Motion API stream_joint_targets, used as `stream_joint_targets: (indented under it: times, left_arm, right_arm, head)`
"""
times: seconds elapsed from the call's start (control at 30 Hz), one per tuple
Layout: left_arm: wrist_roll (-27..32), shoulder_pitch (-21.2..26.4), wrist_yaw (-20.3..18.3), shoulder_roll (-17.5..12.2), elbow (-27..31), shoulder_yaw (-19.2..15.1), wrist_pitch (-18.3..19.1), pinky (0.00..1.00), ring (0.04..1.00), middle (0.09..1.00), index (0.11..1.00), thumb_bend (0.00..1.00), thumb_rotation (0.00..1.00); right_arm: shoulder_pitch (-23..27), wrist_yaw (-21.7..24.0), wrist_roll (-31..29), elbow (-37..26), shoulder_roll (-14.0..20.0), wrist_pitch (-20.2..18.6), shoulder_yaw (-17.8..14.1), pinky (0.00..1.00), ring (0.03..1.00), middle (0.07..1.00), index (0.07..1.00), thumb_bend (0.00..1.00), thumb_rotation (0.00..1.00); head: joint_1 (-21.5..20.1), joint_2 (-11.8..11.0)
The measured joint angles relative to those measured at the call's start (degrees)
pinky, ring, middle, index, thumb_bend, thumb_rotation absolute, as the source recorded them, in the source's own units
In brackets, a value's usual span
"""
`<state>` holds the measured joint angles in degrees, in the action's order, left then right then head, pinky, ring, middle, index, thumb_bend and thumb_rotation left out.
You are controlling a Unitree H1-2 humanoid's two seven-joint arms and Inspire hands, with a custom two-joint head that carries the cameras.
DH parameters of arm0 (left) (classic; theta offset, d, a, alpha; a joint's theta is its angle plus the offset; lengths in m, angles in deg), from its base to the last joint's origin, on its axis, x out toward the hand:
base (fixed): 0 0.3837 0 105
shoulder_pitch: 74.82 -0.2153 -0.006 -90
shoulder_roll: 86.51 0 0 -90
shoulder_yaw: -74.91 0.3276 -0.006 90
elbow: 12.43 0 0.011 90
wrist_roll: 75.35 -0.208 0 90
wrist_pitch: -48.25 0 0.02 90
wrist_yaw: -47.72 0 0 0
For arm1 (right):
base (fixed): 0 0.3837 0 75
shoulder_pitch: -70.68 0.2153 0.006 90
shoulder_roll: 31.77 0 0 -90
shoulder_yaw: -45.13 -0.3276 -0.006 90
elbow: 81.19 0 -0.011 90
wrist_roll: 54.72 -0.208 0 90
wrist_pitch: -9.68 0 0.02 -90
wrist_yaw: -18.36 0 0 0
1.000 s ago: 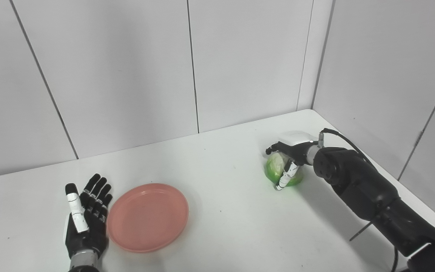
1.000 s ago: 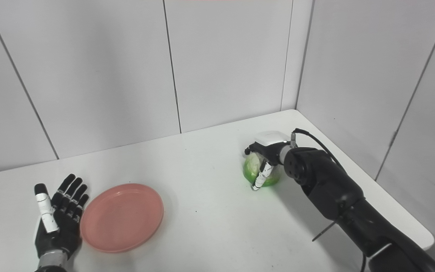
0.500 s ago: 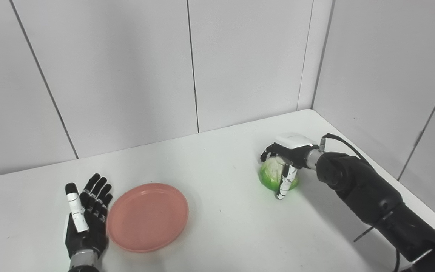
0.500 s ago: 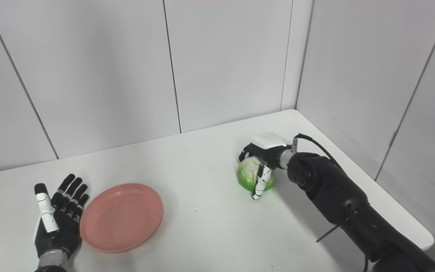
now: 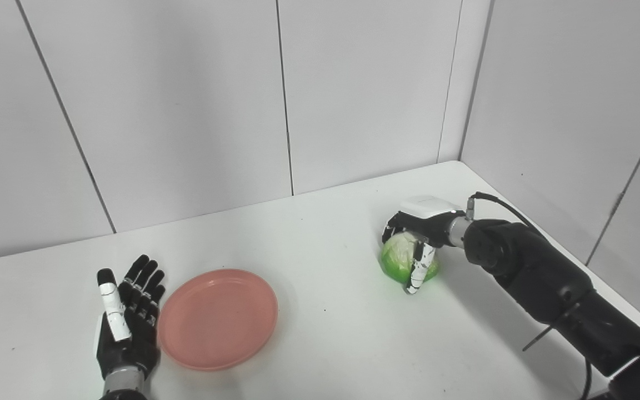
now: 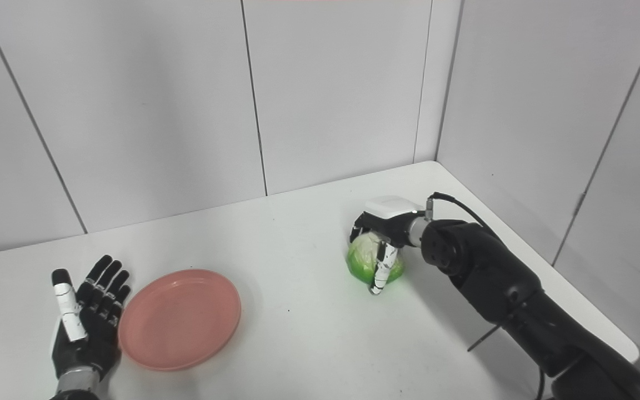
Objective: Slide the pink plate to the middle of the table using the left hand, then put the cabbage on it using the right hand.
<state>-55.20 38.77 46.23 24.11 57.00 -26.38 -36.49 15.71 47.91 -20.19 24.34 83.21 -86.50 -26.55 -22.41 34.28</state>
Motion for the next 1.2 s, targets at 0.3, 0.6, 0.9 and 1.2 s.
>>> stream_joint_targets:
  times: [0.3,0.6,0.9,1.2]
  left_arm:
    - [-0.3,-0.3,0.5,1.2,0.6,0.3,0.0,0.90,0.863,0.834,0.765,0.91,0.92]
    - [-1.5,-0.9,2.2,3.9,1.6,1.4,0.0,0.89,0.845,0.828,0.743,0.88,0.90]
    - [-4.0,-0.7,3.5,5.6,-0.5,2.6,-3.0,0.90,0.848,0.823,0.744,0.88,0.93]
    - [-5.0,1.1,3.9,7.3,-4.7,3.1,-6.5,0.91,0.875,0.845,0.732,0.85,0.90]
  right_arm:
    - [0.3,3.9,-4.1,-8.9,-0.5,0.1,-0.4,0.35,0.430,0.510,0.607,0.53,0.00]
    - [5.0,4.0,-5.9,-13.1,-2.7,2.8,-0.6,0.36,0.403,0.485,0.548,0.51,0.00]
    - [8.7,5.8,-6.5,-12.0,-6.8,6.5,1.3,0.37,0.397,0.487,0.552,0.51,0.00]
    - [10.4,3.6,-4.8,-5.8,-12.5,11.5,3.5,0.35,0.396,0.485,0.549,0.51,0.00]
  head:
    - [3.9,0.1]
    - [10.5,-1.2]
    - [17.6,-2.4]
    - [22.6,-3.4]
